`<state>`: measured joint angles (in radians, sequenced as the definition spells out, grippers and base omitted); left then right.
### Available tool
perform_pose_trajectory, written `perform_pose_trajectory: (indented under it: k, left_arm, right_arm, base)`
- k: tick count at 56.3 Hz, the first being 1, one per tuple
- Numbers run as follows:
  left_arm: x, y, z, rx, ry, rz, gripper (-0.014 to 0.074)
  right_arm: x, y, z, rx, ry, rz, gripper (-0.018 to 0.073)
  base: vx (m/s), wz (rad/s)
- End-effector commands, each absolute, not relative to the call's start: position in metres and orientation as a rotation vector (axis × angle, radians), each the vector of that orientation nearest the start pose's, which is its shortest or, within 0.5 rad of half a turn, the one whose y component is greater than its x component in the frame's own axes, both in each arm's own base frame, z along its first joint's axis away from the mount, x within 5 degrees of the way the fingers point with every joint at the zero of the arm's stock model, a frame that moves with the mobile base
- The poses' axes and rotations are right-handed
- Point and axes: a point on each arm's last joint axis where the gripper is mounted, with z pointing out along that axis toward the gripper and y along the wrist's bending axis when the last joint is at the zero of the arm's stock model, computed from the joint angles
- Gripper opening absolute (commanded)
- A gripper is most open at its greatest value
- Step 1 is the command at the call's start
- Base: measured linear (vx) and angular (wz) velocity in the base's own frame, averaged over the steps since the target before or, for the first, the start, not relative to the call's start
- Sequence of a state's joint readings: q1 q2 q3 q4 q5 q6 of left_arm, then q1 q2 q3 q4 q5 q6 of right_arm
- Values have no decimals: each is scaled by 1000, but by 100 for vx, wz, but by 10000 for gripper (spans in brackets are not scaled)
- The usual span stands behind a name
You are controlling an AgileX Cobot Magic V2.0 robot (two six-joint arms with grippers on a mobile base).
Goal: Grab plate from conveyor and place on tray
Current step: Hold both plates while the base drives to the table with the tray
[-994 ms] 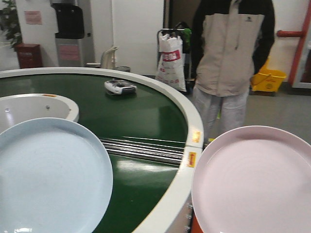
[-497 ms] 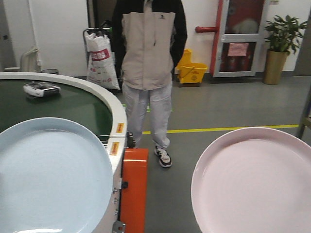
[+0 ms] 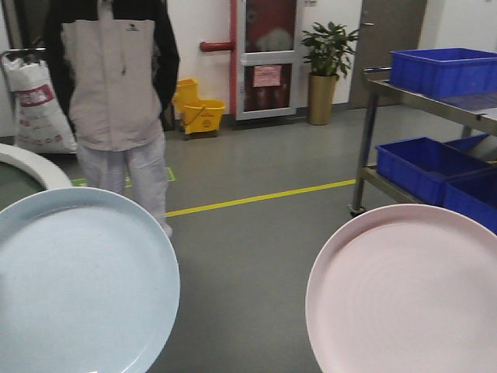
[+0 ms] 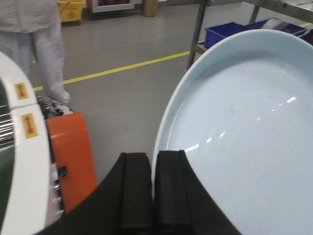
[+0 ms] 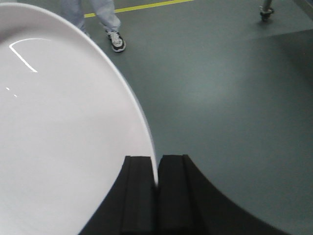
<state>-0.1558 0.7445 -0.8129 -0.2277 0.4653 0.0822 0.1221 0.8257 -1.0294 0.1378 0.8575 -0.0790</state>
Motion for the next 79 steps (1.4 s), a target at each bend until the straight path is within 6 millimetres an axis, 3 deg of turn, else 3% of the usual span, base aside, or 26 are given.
perform_pose_trajectory:
  k: [1, 39, 79]
  left_arm:
    - [146, -32, 395, 73, 1756, -306, -6]
    - [146, -32, 395, 73, 1756, -306, -6]
    - [146, -32, 395, 73, 1756, -306, -6]
  right_arm:
    - [146, 27, 417, -163, 2020, 191, -9]
    - [145, 27, 418, -163, 2016, 191, -9]
    - [145, 27, 418, -162, 2016, 192, -9]
  base:
    - [10, -61]
    - [22, -47]
    - [43, 3]
